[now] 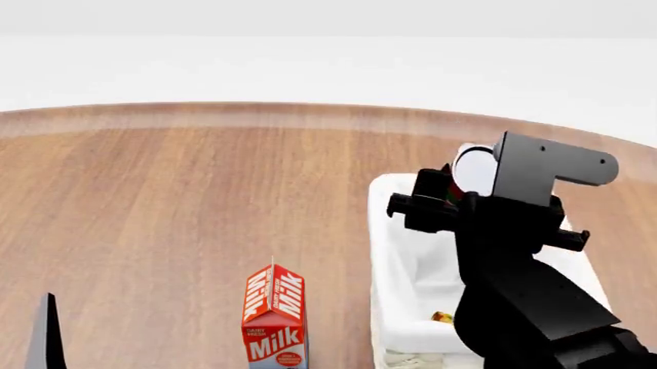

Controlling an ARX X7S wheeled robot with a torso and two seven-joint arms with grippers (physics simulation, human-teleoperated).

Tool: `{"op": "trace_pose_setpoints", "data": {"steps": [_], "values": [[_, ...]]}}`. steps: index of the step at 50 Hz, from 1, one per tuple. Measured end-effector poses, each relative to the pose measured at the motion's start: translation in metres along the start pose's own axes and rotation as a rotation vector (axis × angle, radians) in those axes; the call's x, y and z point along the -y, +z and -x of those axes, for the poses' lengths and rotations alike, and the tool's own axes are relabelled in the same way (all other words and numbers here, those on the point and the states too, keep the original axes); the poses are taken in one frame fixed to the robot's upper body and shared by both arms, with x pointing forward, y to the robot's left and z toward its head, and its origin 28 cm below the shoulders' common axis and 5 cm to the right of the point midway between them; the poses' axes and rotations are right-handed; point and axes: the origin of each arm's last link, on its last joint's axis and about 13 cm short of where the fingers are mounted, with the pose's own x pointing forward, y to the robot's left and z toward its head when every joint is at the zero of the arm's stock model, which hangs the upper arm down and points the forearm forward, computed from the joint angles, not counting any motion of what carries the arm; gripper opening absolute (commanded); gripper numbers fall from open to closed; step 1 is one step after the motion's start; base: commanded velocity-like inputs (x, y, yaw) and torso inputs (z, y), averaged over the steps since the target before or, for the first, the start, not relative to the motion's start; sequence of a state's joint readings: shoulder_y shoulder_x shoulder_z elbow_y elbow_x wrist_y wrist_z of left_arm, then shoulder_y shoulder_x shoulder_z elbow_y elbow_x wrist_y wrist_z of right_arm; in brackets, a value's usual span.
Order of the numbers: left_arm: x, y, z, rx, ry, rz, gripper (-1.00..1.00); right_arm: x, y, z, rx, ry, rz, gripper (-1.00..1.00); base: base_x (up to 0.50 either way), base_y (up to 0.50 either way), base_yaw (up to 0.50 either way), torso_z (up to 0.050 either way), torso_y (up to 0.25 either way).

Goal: Pick up the alphabet soup and the tomato sauce, and put them in the basket.

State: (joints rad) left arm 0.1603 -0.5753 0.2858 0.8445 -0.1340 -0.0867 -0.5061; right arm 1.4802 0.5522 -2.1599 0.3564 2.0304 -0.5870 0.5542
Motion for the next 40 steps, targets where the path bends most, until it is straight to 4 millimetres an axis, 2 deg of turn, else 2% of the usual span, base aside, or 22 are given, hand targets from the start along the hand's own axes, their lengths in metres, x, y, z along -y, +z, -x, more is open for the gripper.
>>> {"op": "trace_pose_setpoints", "data": {"steps": [9, 16, 40], "values": [[0.0, -0.001, 0.001, -0.003, 0.0, 0.001, 1.0, 0.004, -0.024, -0.006, -0.087, -0.057, -0.022, -1.0, 0.0, 0.0, 0.0, 0.0, 0.0], [0.001, -0.002, 0.001, -0.004, -0.001, 0.002, 1.0, 0.006, -0.034, -0.007, -0.132, -0.088, -0.032, -1.0, 0.0, 0.0, 0.0, 0.0, 0.0], [0.0, -0.002, 0.001, -0.006, -0.001, 0.003, 1.0, 0.009, -0.045, -0.007, -0.171, -0.113, -0.038, -1.0, 0.0, 0.0, 0.0, 0.0, 0.001]]}}
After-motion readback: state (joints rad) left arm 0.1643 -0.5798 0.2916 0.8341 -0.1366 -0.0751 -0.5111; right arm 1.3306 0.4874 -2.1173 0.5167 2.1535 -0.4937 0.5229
